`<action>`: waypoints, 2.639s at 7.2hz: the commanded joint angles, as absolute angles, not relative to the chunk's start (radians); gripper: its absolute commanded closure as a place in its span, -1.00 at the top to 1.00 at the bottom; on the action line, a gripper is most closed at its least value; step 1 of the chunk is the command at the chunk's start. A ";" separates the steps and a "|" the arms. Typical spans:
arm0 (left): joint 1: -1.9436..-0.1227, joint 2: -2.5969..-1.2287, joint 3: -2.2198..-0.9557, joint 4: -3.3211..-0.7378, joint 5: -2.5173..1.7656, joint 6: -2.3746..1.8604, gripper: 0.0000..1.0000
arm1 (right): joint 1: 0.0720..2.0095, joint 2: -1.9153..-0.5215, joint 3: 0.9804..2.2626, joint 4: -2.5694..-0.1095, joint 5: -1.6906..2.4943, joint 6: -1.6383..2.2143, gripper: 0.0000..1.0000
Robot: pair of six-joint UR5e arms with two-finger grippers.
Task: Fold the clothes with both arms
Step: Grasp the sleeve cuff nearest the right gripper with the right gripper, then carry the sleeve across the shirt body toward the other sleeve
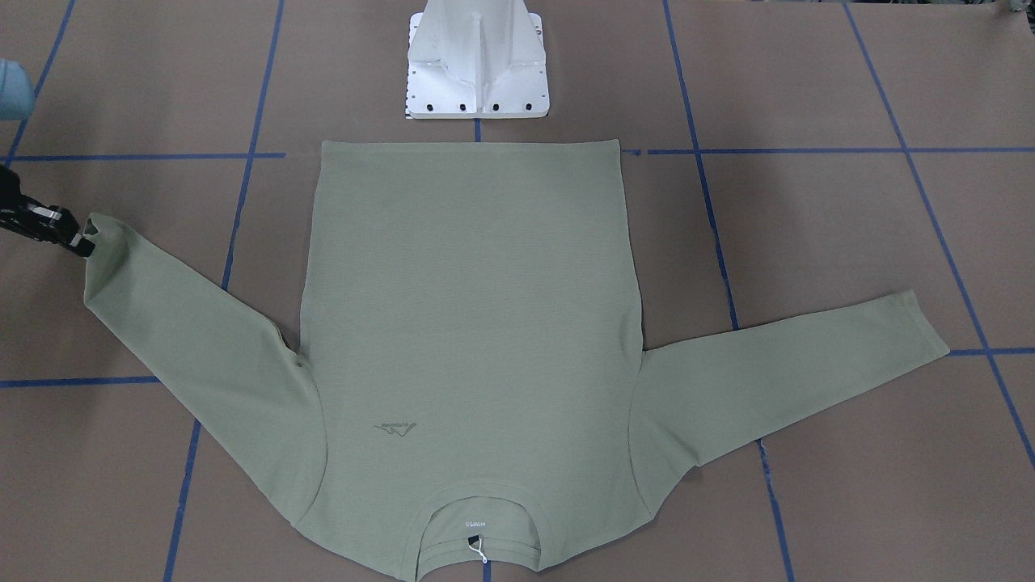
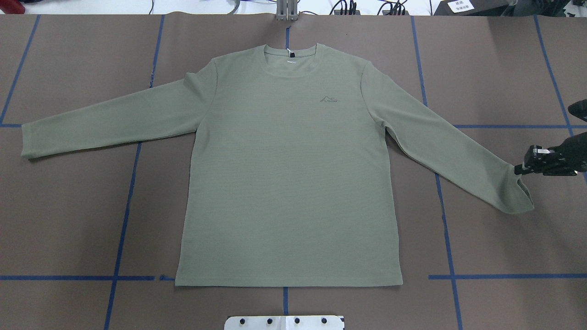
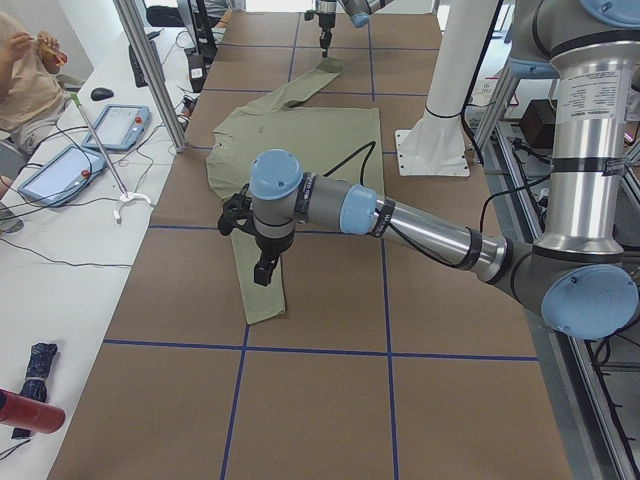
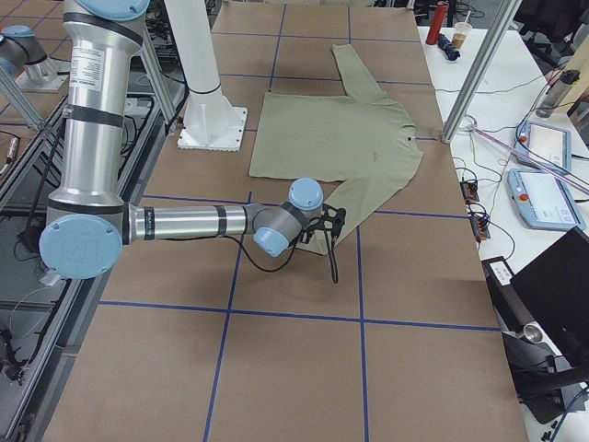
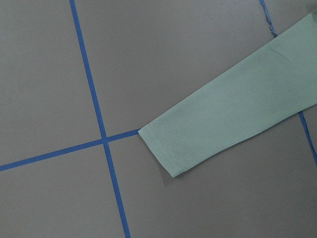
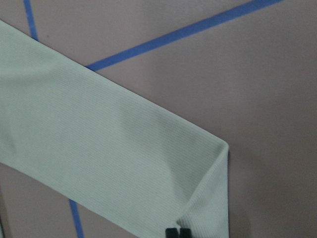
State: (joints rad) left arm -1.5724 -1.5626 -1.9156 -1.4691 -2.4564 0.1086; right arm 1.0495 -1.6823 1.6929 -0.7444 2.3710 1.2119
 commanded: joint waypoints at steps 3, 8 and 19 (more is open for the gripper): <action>-1.554 -1.591 -1.891 -1.545 -2.488 0.036 1.00 | 0.936 -1.342 1.709 -0.945 2.248 1.327 -1.00; -1.548 -1.605 -1.850 -1.632 -2.487 -0.003 1.00 | 0.720 -0.798 1.651 -1.328 2.031 1.448 -1.00; -1.502 -1.643 -1.744 -1.746 -2.485 -0.057 1.00 | 0.537 -0.448 1.166 -1.180 1.853 1.480 0.58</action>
